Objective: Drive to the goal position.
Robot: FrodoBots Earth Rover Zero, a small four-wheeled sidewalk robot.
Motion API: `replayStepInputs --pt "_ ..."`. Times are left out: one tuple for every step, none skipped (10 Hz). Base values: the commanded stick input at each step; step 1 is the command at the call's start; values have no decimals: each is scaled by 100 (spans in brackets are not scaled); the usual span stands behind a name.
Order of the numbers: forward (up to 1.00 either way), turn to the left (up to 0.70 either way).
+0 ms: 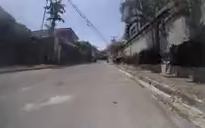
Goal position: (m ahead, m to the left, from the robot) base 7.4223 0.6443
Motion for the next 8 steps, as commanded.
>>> replayStepInputs --pt "100 0" --pt "100 0" --pt "100 0" --pt "100 0" --pt "100 0" --pt "100 0" --pt "100 0" --pt "100 0"
